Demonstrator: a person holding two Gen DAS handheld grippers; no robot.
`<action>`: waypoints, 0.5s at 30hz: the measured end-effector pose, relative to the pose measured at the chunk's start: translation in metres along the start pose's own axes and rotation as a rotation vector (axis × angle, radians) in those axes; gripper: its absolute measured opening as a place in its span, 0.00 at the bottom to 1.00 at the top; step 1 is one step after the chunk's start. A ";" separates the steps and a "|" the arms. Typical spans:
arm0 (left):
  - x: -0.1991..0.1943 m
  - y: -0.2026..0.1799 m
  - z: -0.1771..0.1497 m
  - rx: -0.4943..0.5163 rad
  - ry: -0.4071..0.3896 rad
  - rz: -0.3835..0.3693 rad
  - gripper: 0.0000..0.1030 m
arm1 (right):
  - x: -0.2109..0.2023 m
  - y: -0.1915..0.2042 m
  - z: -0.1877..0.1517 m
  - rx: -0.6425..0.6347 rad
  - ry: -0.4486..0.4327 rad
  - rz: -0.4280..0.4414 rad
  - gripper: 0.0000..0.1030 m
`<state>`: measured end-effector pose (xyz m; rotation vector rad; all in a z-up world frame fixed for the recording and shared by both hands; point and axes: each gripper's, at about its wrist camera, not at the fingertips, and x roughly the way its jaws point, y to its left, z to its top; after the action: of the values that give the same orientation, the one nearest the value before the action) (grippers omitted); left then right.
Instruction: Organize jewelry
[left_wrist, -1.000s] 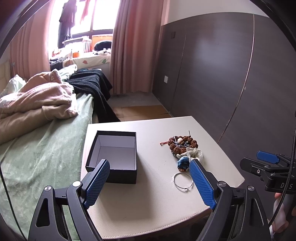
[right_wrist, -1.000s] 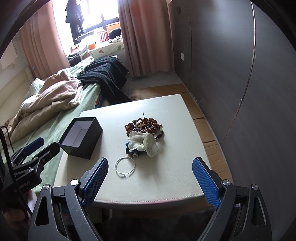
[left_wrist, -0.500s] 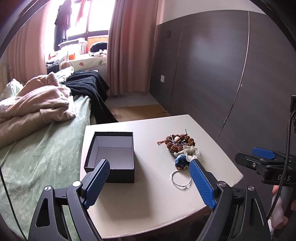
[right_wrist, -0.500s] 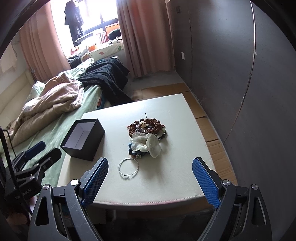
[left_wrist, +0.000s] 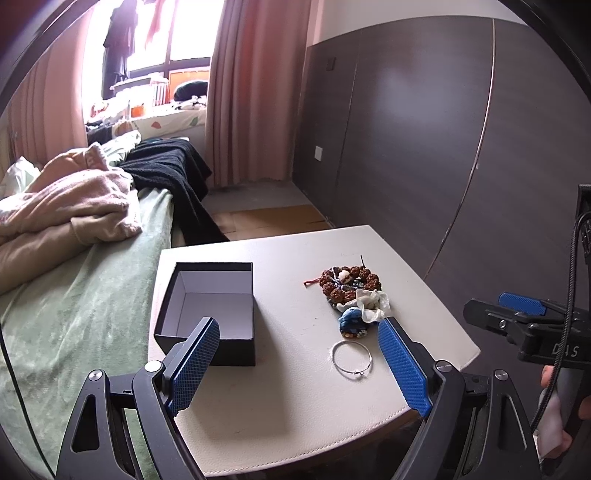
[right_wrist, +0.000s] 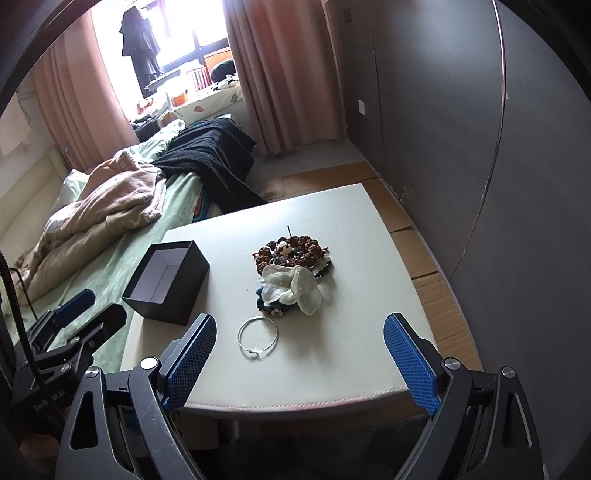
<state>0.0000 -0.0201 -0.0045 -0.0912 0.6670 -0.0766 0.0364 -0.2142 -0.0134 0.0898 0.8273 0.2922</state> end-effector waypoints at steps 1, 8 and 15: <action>0.002 0.000 0.000 0.002 0.006 -0.001 0.86 | 0.000 0.000 0.000 0.002 0.000 -0.001 0.90; 0.014 0.010 0.010 -0.032 0.013 -0.019 0.82 | 0.005 -0.020 0.009 0.073 0.007 -0.010 0.90; 0.041 -0.003 0.010 -0.021 0.079 -0.060 0.75 | 0.011 -0.040 0.017 0.146 0.013 -0.027 0.90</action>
<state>0.0379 -0.0261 -0.0214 -0.1284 0.7444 -0.1313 0.0646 -0.2487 -0.0174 0.2128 0.8618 0.2071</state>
